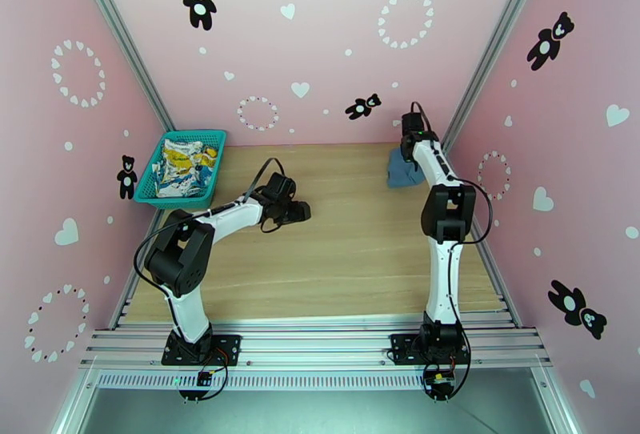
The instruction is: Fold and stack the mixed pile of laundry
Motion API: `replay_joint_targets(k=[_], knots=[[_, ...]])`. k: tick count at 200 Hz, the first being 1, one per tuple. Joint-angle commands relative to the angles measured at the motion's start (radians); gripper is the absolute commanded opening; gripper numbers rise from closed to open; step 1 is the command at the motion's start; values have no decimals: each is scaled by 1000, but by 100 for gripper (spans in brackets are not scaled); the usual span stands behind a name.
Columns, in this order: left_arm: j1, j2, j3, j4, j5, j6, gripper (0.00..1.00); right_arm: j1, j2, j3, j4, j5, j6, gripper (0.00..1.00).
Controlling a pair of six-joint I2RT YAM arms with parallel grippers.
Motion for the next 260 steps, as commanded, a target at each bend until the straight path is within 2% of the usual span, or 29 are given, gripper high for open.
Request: replay_joint_targets(k=[1, 47, 77, 81, 91, 98, 110, 130, 156, 176, 227, 260], knots=[[-6, -26, -12, 2, 14, -3, 63, -37, 86, 83, 48, 12, -25, 0], [-13, -31, -24, -15, 5, -6, 62, -84, 225, 211, 131, 59, -142, 0], [-21, -31, -26, -15, -2, -15, 62, -103, 268, 268, 134, 82, -154, 0], [-22, -30, -25, -13, -3, -16, 62, -104, 270, 269, 137, 91, -155, 8], [-25, -25, -23, -14, -4, -18, 62, -107, 268, 270, 141, 90, -166, 42], [-26, -23, -21, -13, -4, -18, 62, -107, 265, 270, 141, 94, -175, 54], [-29, -18, -17, -12, -2, -20, 62, -107, 251, 271, 124, 82, -163, 70], [-31, -13, -5, -15, 1, -20, 62, -102, 216, 271, 94, 49, -127, 80], [-33, -28, 2, -20, -8, -14, 62, -75, 178, 270, 63, 9, -108, 84], [-32, -38, -2, -24, -11, -12, 62, -38, 154, 267, 21, -79, -81, 84], [-30, -116, -30, -34, -35, 9, 62, 47, 87, 141, -14, -195, 14, 78], [42, -231, -33, -129, -86, 72, 62, 69, 7, 97, -74, -289, 83, 74]])
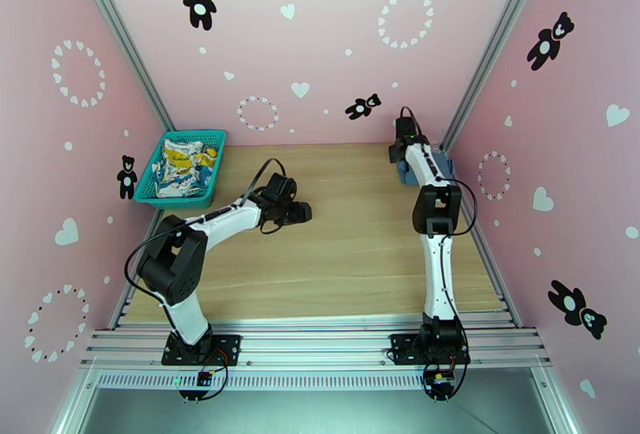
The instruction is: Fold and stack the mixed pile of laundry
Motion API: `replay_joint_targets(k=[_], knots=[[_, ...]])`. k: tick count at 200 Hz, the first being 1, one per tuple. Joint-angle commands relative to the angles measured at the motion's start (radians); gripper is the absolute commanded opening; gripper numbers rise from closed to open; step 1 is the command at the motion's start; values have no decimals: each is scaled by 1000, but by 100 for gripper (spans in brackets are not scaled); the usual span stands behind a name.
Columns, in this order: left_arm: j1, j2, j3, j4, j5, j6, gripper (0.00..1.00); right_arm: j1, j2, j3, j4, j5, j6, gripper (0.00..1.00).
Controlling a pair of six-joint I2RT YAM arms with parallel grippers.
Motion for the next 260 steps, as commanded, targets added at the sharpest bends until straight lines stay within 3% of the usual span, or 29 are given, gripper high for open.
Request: replay_joint_targets(k=[1, 32, 59, 88, 121, 178, 205, 260], knots=[[62, -114, -13, -86, -62, 61, 62, -5, -128, -54, -66, -91, 75, 74], [219, -230, 39, -209, -152, 130, 62, 47, -368, -359, 69, -181, 136, 74], [421, -238, 130, -264, -139, 174, 64, 109, -548, -579, 138, -232, 177, 73], [610, -130, 274, -307, -146, 201, 64, 197, -741, -821, 226, -312, 197, 72], [729, 112, 518, -360, -211, 218, 64, 286, -918, -1056, 299, -379, 230, 71], [760, 567, 987, -490, -195, 162, 65, 354, -1031, -1229, 291, -407, 265, 68], [755, 673, 1047, -465, -210, 89, 65, 359, -1037, -1243, 274, -422, 261, 66], [721, 814, 1140, -460, -280, 19, 48, 364, -1035, -1237, 254, -424, 257, 64]])
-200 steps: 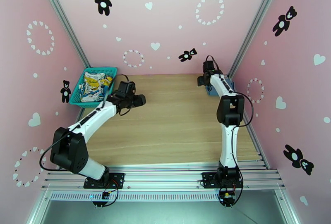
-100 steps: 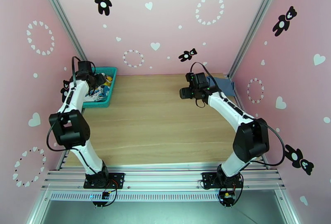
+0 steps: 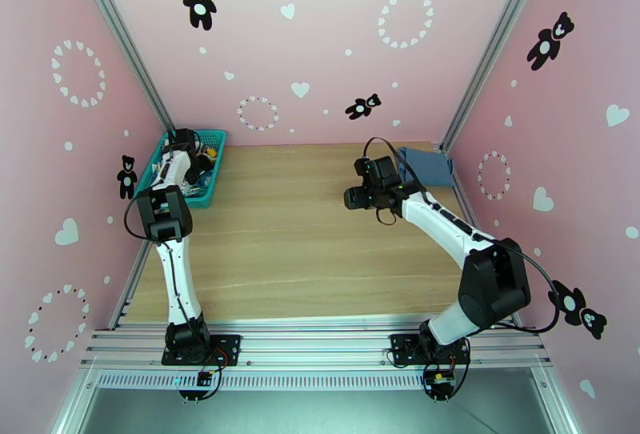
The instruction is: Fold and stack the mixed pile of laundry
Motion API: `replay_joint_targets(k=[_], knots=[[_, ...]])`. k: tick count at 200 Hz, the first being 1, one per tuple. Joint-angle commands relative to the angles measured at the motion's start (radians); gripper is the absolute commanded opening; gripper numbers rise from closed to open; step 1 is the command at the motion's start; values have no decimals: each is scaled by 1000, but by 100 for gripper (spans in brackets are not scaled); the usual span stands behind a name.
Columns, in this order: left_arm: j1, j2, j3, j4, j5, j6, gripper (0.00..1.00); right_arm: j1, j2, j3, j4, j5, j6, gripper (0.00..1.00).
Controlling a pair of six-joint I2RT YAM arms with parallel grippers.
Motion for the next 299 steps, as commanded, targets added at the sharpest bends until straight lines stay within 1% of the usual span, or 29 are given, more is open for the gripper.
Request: replay_joint_targets(k=[1, 35, 53, 69, 88, 109, 121, 137, 147, 150, 168, 179, 187, 196, 204, 217, 226, 248, 263, 275, 291, 299], knots=[[-15, 28, 43, -6, -43, -49, 47, 8, -34, -4, -22, -11, 5, 64], [-15, 1, 51, 18, -45, -30, 13, 8, -33, -6, -41, 6, 0, 64], [-14, -47, 96, -12, -63, 13, 5, 8, -32, -5, -37, 4, 6, 63], [-14, -115, 150, -44, -80, 57, 0, 9, -34, -3, -27, 4, 15, 63], [-15, -235, 222, -84, -62, 104, 0, 9, -26, -6, -14, 8, 17, 63], [-30, -391, 254, -84, 12, 158, 0, 9, -15, -6, -10, 24, 17, 62], [-46, -487, 246, -70, 114, 185, 0, 9, -16, -7, -10, 35, 19, 62], [-77, -602, 226, -39, 346, 195, 0, 9, -30, -13, -7, 55, 21, 61], [-124, -666, 210, -34, 425, 192, 0, 8, -42, -15, -5, 69, 21, 61], [-137, -686, 201, -32, 437, 196, 0, 9, -46, -15, -6, 74, 20, 61], [-279, -797, 112, -5, 484, 217, 0, 1, -74, -12, -14, 99, 15, 61], [-348, -866, 1, 73, 559, 163, 0, -8, -94, -11, -22, 106, 13, 61], [-405, -912, -88, 153, 585, 107, 0, -17, -109, -13, -29, 113, 8, 61], [-471, -957, -192, 239, 593, 64, 0, -31, -126, -16, -41, 125, 3, 61], [-528, -989, -270, 296, 577, 49, 0, -44, -144, -21, -46, 133, -1, 62], [-601, -1016, -366, 338, 523, 39, 0, -74, -177, -42, -50, 137, -3, 61], [-628, -1014, -418, 347, 491, 45, 0, -94, -201, -60, -49, 134, -3, 62], [-639, -977, -551, 331, 379, 42, 0, -144, -250, -104, -55, 114, 0, 62], [-639, -921, -651, 333, 289, 52, 0, -159, -271, -135, -61, 112, 0, 62], [-630, -844, -709, 348, 291, 66, 0, -162, -282, -161, -60, 111, 0, 63], [-623, -704, -727, 335, 288, 88, 0, -162, -270, -189, -60, 90, 0, 63], [-618, -638, -731, 342, 302, 95, 6, -164, -260, -203, -61, 78, 5, 63]])
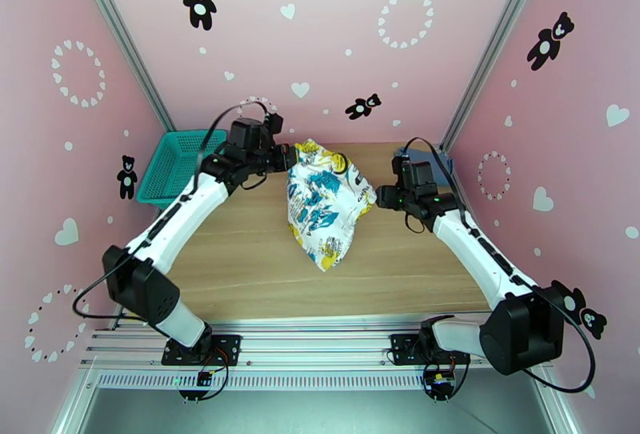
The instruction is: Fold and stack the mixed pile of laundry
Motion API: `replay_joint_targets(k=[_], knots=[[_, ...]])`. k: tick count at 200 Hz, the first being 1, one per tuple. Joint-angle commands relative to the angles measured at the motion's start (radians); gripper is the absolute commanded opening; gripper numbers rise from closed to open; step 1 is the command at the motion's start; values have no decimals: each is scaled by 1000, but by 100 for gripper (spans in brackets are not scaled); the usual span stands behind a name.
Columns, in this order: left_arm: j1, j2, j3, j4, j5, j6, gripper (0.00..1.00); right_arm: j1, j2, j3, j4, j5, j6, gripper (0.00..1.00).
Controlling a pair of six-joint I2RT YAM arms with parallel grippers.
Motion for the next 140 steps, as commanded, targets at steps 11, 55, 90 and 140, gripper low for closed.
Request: replay_joint_targets(k=[11, 55, 90, 140], knots=[[16, 197, -28, 22, -85, 32, 23, 0, 11, -62, -17, -50, 9, 63], [3, 123, -80, -21, -228, 41, 77, 0, 21, -139, -4, -95, 46, 65], [-46, -28, -211, -103, -317, 57, 77, 10, 129, -135, 65, -238, 88, 66], [-74, -275, -537, -77, -217, 53, 78, 56, 351, -95, 266, -383, 160, 78]])
